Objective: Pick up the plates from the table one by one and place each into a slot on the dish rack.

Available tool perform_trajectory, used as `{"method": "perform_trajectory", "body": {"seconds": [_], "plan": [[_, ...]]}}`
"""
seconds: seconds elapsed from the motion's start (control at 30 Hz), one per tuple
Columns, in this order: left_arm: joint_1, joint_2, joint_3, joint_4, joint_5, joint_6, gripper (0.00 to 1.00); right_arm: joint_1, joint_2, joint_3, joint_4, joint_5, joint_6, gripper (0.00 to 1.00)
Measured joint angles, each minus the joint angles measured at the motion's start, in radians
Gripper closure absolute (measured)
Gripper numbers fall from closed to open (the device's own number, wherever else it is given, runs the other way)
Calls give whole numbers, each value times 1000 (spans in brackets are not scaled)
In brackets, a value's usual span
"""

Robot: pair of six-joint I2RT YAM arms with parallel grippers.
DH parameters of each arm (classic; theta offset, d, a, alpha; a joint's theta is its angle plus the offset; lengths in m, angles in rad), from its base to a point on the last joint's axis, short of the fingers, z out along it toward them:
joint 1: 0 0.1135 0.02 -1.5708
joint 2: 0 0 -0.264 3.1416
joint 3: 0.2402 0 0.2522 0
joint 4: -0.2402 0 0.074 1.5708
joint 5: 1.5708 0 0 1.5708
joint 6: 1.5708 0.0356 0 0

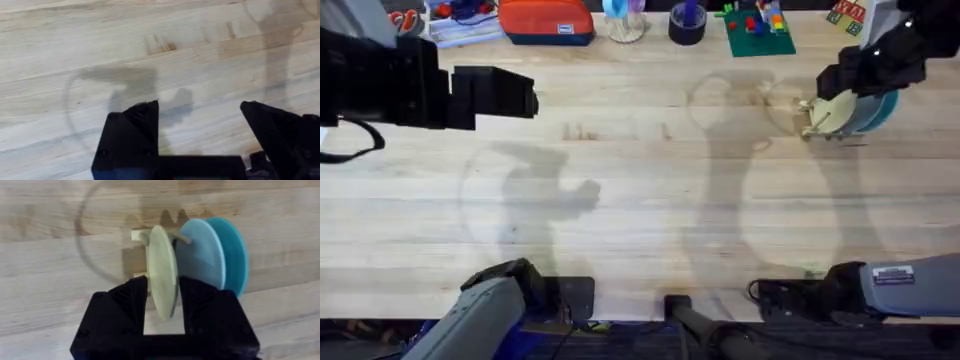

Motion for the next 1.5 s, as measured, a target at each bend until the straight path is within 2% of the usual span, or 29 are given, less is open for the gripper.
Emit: {"method": "perform_trajectory", "body": {"seconds": [0.4,0.47,0.6,0.8,1.17,1.5], "plan": [[0,0,0,0,0,0,7,-23,-181,0,-1,0,0,548],[0,0,0,0,0,0,6,-23,-223,0,-3,0,0,512],[0,0,0,0,0,0,7,-23,-316,0,-28,-10,0,322],[0,0,0,0,0,0,7,-23,-455,0,-81,-92,0,23],[0,0,0,0,0,0,7,-23,-639,0,-179,-252,0,11],[0,0,0,0,0,0,7,-23,-799,0,-183,-297,11,11]]}}
